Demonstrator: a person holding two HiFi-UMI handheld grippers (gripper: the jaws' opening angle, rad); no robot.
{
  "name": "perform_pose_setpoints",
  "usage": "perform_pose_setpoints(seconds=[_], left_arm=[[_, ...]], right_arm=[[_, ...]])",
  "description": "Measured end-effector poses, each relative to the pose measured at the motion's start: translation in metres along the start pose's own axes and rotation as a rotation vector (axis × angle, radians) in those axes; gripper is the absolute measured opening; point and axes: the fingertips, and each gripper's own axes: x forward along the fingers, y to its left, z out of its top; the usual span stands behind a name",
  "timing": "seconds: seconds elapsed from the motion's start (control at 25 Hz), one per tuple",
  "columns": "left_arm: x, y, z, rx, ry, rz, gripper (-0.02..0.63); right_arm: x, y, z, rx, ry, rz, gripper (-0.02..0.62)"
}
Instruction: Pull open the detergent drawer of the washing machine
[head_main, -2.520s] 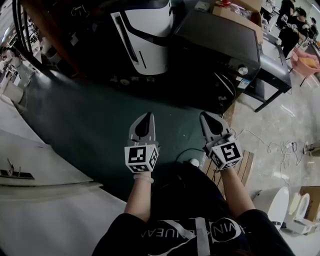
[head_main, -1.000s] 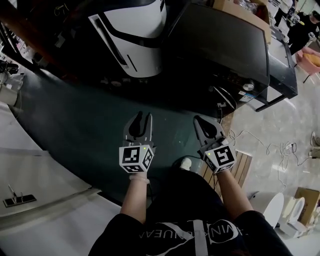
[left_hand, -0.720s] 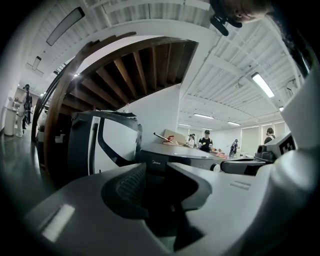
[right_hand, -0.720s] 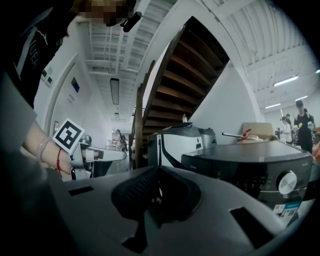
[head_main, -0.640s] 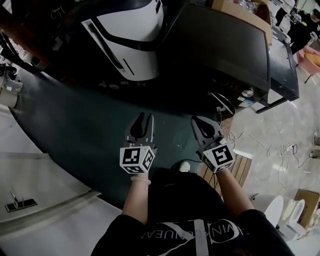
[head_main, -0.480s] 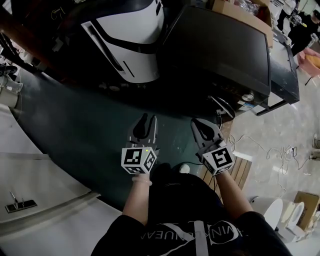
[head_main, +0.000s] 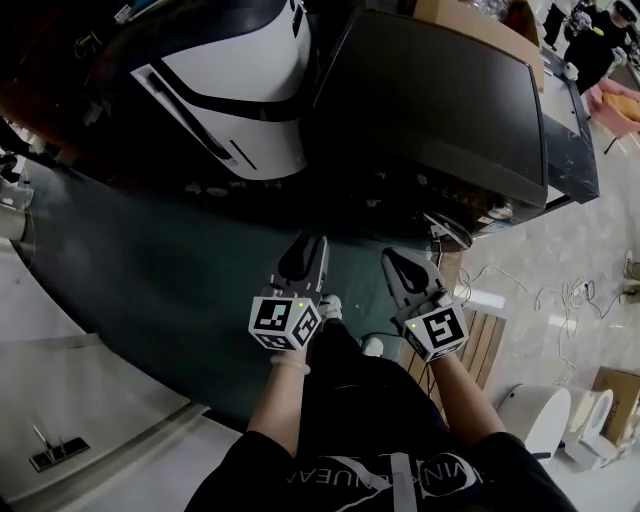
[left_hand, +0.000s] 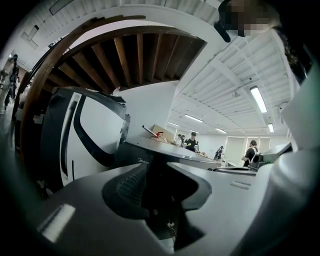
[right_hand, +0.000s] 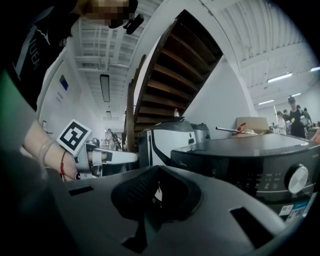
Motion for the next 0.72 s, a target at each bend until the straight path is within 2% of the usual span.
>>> perform_pose_setpoints(seconds=[0.4,0.72], left_arm=[[0.074,0.034,-0.027,-0.13,0.062,-0.11,0.109],[0.129,0.043,-0.056,-0.221,0.113,-0.199,0.138]], right_arm=[[0.058,-0.027,-0.023,0.075,0.055,-0.052,0.012],[0.088,-0.052,-0.052,0.103,0.07,-0.098,0.012]])
